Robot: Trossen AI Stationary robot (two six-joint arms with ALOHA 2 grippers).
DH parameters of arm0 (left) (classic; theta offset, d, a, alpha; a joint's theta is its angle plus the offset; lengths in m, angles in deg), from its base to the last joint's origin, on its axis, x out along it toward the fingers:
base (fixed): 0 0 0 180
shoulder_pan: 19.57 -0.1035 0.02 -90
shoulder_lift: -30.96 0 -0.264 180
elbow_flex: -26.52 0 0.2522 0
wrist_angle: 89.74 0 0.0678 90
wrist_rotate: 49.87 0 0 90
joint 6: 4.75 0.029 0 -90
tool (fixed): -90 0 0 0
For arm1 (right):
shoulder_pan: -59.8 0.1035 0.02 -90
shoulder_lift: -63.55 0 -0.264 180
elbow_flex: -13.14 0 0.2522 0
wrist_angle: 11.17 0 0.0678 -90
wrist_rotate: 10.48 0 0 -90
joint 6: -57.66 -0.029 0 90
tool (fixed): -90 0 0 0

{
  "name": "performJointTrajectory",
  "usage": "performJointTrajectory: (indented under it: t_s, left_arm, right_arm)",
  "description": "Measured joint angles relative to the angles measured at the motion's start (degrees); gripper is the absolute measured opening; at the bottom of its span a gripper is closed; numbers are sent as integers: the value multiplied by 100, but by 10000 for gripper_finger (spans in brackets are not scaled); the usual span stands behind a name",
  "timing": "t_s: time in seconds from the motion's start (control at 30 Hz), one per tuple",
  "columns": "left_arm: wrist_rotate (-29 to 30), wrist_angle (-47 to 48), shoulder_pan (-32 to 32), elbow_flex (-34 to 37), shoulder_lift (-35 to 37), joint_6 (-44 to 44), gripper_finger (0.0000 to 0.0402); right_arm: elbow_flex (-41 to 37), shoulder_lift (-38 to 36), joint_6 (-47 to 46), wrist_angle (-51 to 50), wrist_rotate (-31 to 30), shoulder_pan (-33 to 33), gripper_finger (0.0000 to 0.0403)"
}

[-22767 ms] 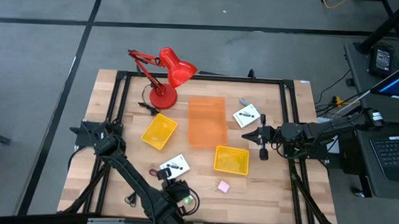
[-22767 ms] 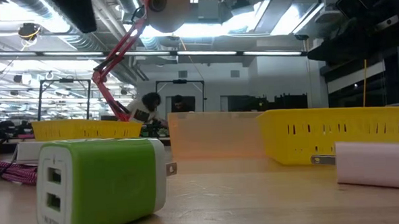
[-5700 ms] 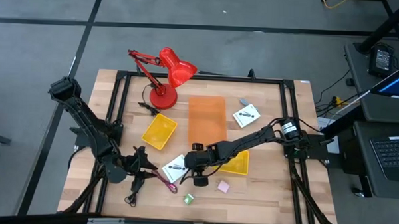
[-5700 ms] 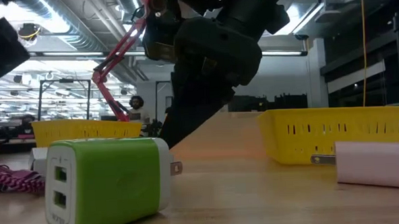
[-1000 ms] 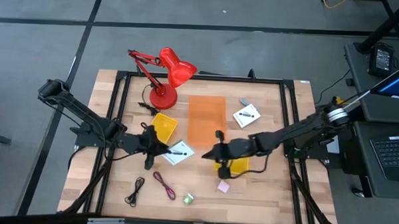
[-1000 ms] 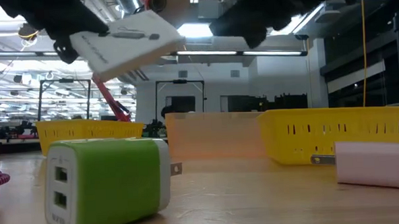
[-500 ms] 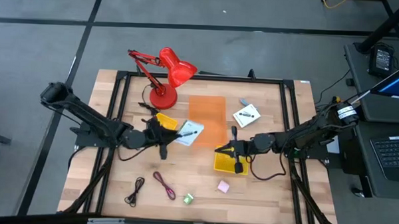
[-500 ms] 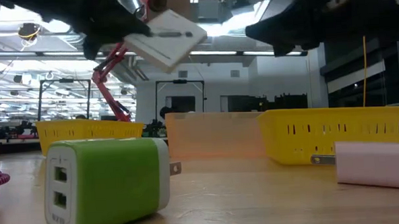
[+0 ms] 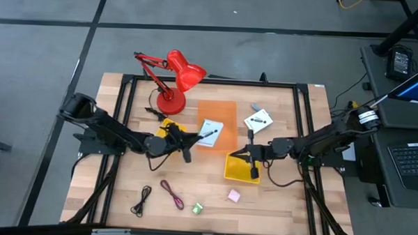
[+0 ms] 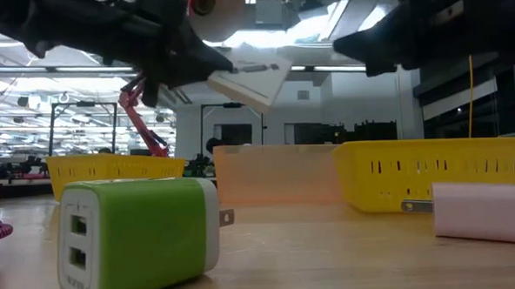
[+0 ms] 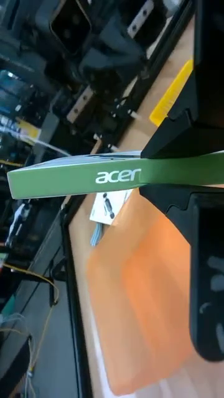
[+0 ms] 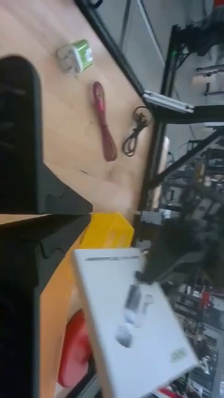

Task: Pick and place items into bin
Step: Put the bottom card reader box into the orange bin

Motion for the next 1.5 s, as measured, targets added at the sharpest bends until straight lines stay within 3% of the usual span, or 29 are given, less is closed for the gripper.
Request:
performJointTrajectory:
  t_s: [0.3, 0.6, 0.97, 1.5]
  left_arm:
    - [-298, 148, -536, -524, -274, -568, 47]
    - [-642, 2505, -1078, -1567, -270, -1506, 47]
    - [-946, 4215, -1315, -2365, -580, -2852, 47]
    - [-1291, 4144, -1595, -2812, -1651, -3149, 47]
  right_arm:
    - [-590, -1091, -424, -77, 22, 97, 0]
    - [-809, -1218, -872, -101, 13, 236, 0]
    - [-809, -1216, -717, -205, 9, 284, 0]
    - [-807, -1181, -735, -485, 4, 286, 0]
